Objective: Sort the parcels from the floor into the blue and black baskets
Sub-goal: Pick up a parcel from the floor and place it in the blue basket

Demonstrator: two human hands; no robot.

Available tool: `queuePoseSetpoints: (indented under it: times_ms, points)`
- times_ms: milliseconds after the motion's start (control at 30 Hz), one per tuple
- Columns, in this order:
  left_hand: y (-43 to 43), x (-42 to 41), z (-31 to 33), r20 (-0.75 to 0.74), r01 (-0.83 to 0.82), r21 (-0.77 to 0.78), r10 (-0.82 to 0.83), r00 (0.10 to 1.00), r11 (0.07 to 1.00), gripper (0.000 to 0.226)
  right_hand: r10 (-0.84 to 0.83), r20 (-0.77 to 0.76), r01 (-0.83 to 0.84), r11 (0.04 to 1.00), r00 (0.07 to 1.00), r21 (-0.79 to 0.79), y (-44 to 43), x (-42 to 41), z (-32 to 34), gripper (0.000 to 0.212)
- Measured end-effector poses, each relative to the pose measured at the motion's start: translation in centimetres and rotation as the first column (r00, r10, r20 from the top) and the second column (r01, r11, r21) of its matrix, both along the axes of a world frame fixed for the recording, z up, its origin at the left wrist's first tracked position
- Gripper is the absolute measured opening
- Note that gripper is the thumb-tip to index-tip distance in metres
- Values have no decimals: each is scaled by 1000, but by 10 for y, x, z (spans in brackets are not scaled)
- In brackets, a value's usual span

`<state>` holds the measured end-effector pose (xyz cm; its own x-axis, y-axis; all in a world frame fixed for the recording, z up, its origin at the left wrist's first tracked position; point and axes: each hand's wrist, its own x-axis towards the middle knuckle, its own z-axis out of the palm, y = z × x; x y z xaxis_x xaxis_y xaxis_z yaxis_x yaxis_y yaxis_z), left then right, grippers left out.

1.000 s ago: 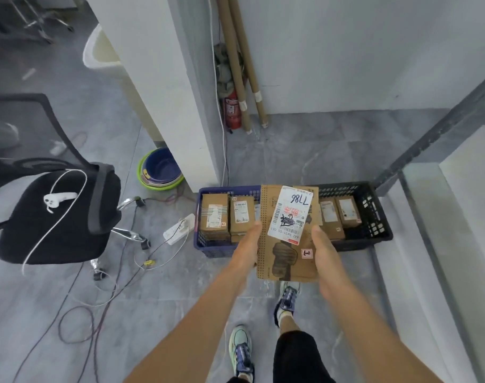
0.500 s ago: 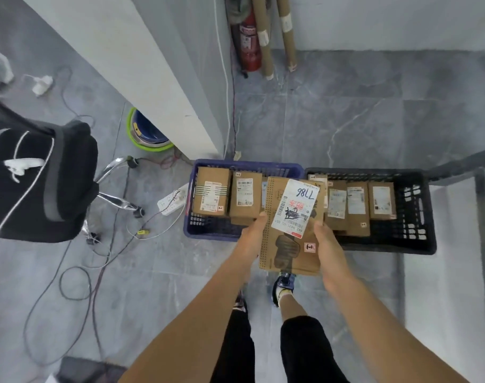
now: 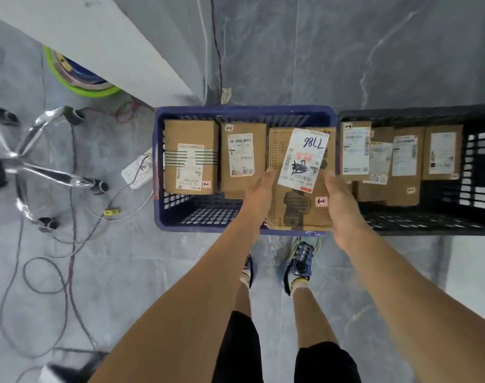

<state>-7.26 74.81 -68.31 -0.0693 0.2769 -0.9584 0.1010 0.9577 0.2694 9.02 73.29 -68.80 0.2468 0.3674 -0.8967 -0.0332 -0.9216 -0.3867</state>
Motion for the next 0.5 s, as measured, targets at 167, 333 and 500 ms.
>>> queuePoseSetpoints:
  times_ms: [167, 333, 500]
  points:
    - [28, 4, -58, 28, 75, 16, -75, 997, 997, 103, -60, 20, 61, 997, 998, -36, 18, -2, -56, 75]
    - [52, 5, -90, 22, 145, 21, -145, 989, 989, 73, -35, 33, 36, 999, 999, -22, 40, -7, -95, 74]
    - [56, 7, -102, 39, 130, 19, -131, 991, 991, 76, -11, 18, 11, 1000, 1000, 26, 55, -4, -117, 77]
